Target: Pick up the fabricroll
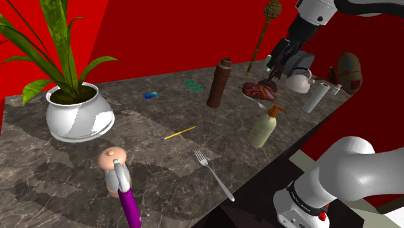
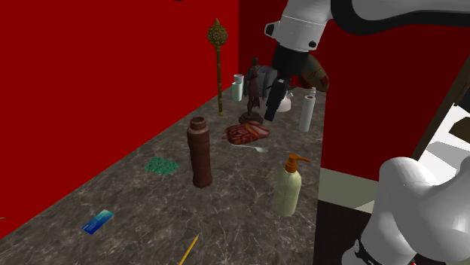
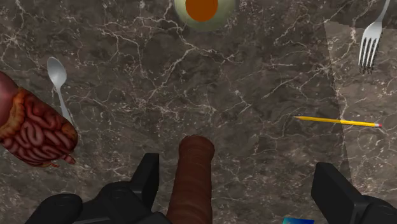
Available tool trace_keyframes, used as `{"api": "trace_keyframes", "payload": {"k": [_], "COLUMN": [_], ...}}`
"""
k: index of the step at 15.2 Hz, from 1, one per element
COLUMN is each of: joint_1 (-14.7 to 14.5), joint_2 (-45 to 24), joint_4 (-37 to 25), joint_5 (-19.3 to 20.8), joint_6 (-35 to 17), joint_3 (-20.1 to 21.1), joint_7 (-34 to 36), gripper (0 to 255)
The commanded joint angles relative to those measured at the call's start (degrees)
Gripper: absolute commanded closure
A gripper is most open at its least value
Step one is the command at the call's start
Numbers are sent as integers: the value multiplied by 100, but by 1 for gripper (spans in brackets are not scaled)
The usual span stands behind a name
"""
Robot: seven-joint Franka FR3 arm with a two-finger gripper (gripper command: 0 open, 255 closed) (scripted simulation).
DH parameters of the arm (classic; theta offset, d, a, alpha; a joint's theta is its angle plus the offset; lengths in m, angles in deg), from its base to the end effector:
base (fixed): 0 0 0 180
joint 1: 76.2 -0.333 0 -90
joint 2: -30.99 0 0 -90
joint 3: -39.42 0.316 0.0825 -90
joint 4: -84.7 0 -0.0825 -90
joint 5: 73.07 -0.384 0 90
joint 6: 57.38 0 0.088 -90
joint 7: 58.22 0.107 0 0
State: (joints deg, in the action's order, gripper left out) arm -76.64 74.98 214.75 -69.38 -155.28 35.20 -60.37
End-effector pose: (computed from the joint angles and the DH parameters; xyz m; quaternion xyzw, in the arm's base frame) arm 0.3245 -0.0364 0.6387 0.9947 -0.0054 0.1020 0.0110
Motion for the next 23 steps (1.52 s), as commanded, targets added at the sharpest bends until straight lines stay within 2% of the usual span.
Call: {"api": "trace_keyframes", "payload": {"k": [1,7,13,18,23], "joint_1": [0,-167,-304,-277,-48], "joint_2": [0,-1531,-3109,-4501,-6020], "joint_4": [0,-943,-2174,-3472,-5151], "joint_5": [0,-240,-700,-1228,-1794], "joint_6": [0,-286,-265,20,587], "joint_3": [0,-443,-832,-1044,-1086], "joint_7": [0,-508,-1096,-1593,-1971], "gripper": [0,0,0,0,0]}}
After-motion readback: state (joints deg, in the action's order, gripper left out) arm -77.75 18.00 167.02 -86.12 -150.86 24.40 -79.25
